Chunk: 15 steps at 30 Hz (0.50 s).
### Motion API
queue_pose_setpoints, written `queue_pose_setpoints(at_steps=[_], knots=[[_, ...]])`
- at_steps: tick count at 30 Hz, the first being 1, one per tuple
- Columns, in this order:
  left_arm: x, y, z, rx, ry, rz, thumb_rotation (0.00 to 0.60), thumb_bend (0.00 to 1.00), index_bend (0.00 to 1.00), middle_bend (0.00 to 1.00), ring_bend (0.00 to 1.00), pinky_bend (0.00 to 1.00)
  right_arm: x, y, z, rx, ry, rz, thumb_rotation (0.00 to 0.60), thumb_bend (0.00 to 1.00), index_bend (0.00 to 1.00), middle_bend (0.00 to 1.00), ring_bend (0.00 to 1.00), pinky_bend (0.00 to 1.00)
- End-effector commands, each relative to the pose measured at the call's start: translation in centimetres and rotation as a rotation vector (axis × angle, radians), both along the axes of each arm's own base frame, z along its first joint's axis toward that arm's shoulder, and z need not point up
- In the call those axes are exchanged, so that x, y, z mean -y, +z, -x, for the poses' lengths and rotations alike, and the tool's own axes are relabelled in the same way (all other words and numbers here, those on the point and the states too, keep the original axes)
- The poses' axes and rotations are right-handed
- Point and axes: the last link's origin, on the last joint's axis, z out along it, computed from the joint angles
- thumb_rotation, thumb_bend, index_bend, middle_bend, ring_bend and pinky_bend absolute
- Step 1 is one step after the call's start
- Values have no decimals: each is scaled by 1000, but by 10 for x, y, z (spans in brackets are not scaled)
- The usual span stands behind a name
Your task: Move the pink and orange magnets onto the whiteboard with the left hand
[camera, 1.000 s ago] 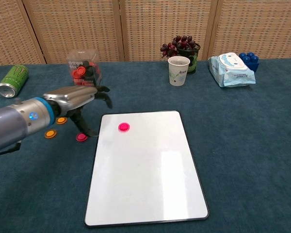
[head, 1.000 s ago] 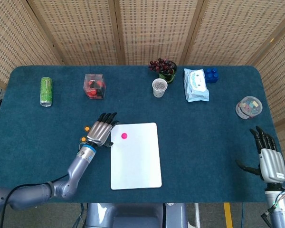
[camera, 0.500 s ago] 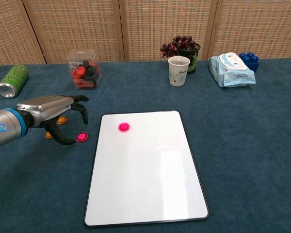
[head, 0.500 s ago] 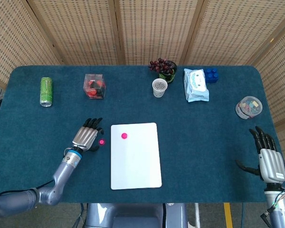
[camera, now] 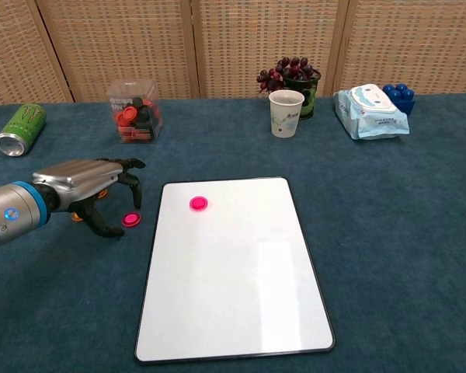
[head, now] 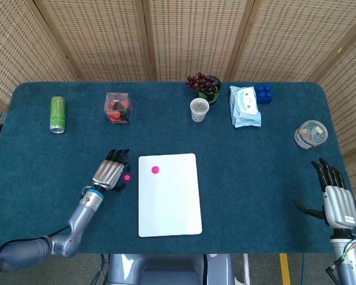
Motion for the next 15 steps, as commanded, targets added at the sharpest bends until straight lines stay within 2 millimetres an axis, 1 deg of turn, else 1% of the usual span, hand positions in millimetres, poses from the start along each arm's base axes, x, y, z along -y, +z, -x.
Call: queue_pose_setpoints(at_steps=[1, 5, 8, 15], knots=[[0, -4, 1, -5, 6, 10, 600, 282, 414, 0, 0, 0, 0, 0, 0, 1, 0, 0, 600, 234, 0, 0, 0, 0], [-1, -7, 0, -3, 9, 16, 600, 293, 506, 0, 0, 0, 0, 0, 0, 4, -1, 0, 600, 234, 0, 0, 0, 0], [-1, -7, 0, -3, 9, 16, 600, 323, 547, 0, 0, 0, 0, 0, 0, 4, 0, 0, 600, 234, 0, 0, 0, 0], [-1, -1, -5, 25, 3, 7, 600, 327, 559, 0, 0, 0, 0, 0, 0, 8, -1, 0, 600, 234, 0, 0, 0, 0]])
